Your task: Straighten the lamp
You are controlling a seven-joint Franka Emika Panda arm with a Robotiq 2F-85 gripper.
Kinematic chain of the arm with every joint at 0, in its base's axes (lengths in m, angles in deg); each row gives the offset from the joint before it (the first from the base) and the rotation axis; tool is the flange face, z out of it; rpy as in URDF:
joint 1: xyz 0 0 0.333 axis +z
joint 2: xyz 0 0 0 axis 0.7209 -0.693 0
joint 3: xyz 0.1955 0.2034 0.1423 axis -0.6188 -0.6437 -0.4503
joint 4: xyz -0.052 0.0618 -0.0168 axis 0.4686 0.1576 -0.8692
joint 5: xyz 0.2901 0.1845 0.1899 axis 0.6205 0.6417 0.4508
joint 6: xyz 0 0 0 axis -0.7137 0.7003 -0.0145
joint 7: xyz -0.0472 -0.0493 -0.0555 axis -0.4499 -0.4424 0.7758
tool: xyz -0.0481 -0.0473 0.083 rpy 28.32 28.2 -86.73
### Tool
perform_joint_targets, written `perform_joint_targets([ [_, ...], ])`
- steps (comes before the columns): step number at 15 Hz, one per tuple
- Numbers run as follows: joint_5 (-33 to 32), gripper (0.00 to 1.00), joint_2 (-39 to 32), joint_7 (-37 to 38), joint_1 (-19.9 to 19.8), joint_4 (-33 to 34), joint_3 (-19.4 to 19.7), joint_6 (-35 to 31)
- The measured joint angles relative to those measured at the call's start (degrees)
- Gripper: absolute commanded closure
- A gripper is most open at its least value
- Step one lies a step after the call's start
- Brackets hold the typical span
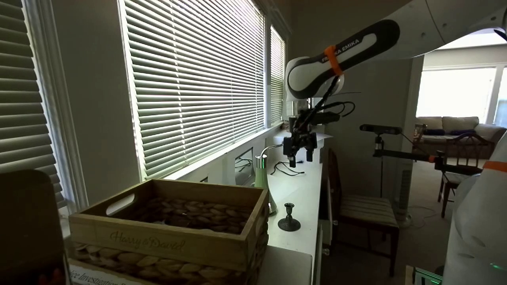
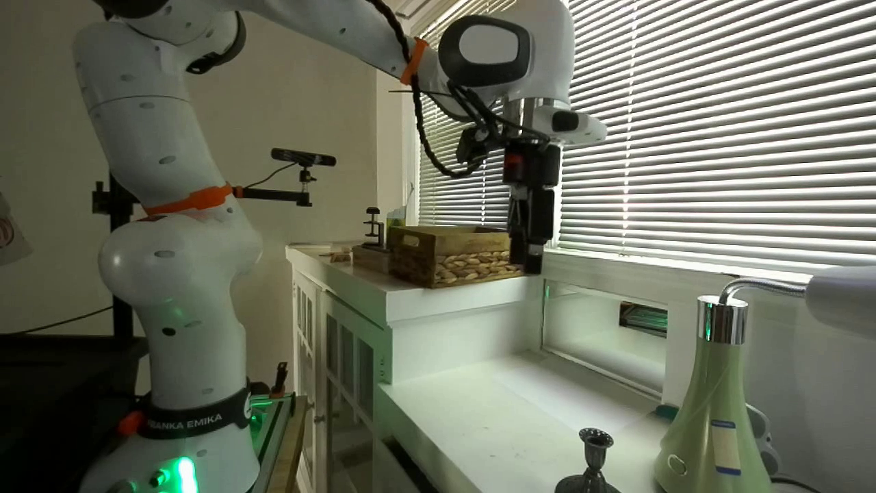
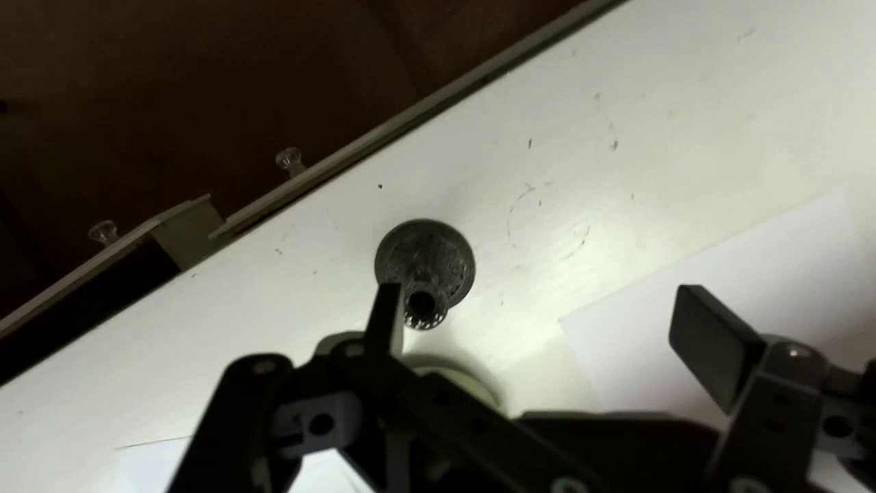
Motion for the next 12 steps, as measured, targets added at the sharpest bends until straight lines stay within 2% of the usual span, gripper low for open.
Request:
perform_joint_targets([
  [6,7.13,0.00,-4.22,5.68,-2.53,9.04,2.96,-7.46],
  [12,10.71,0.00,-8.54,16.66,-4.28,12.13,3.38,-19.56],
])
